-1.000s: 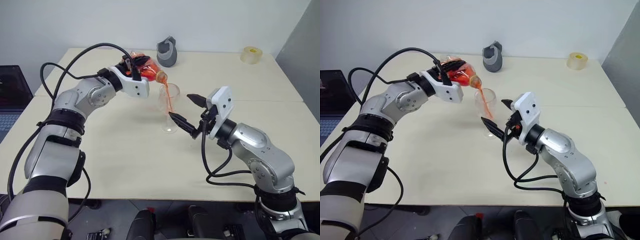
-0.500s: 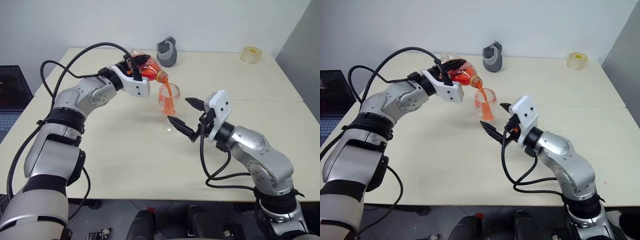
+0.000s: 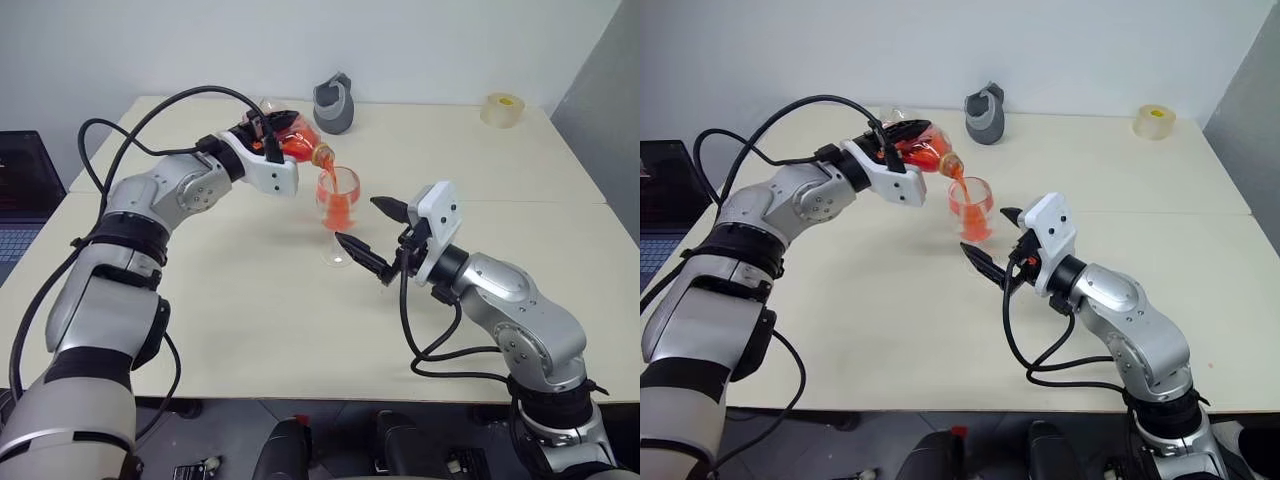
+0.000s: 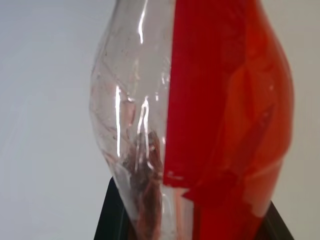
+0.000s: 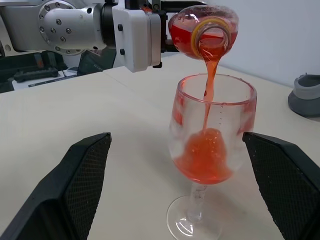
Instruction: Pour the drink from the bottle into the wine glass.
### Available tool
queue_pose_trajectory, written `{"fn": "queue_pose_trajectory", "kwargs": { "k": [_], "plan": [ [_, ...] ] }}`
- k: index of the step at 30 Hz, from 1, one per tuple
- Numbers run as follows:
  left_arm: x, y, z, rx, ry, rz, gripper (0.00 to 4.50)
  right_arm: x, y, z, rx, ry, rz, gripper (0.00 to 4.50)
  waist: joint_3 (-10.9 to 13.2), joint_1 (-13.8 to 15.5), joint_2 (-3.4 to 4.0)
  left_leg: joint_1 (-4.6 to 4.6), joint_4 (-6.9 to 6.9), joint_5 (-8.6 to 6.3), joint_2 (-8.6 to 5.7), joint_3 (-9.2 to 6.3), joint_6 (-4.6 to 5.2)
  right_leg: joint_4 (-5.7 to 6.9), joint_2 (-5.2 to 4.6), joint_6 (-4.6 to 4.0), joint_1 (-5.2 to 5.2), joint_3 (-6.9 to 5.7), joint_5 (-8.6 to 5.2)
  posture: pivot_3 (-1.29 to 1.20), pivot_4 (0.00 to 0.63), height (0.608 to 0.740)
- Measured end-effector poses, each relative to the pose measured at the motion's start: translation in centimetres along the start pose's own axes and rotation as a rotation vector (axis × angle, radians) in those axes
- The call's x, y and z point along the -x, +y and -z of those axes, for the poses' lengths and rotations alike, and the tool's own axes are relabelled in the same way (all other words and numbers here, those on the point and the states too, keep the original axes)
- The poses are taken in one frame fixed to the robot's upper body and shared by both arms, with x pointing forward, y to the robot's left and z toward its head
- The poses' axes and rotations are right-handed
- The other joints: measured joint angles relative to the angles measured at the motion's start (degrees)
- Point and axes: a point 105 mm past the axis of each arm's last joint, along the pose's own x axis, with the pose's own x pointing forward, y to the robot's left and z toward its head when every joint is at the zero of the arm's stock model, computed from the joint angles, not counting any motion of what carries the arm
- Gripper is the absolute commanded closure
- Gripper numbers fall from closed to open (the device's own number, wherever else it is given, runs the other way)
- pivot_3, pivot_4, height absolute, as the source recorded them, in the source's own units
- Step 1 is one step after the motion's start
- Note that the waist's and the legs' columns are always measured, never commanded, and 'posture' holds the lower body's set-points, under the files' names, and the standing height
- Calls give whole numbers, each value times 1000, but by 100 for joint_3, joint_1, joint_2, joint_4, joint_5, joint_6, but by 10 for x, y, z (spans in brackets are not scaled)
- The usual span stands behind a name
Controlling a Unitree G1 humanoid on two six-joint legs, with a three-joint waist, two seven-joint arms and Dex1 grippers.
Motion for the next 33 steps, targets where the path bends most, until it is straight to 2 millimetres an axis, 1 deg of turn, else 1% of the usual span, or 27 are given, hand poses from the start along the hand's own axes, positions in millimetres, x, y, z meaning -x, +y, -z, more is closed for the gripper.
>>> {"fn": "queue_pose_trajectory", "kwargs": {
  "k": [8, 14, 33],
  "plan": [
    [1, -1, 0, -18, -11, 7, 3600, 0, 0, 0, 0, 0, 0, 0, 0, 1, 0, 0, 1, 0, 0, 2, 0, 0, 0, 0, 0, 0, 0, 0, 150, 740],
    [0, 5, 1, -44, -10, -1, 3600, 0, 0, 0, 0, 0, 2, 0, 0, 1, 0, 0, 1, 0, 0, 4, 0, 1, 0, 0, 0, 0, 0, 0, 150, 740],
    [1, 5, 4, -68, -5, 13, 3601, 0, -2, 1, 16, 6, 19, 0, 0, 0, 0, 0, 1, 0, 0, 5, 0, 1, 0, 0, -1, 1, 0, 0, 150, 740]
  ]
}}
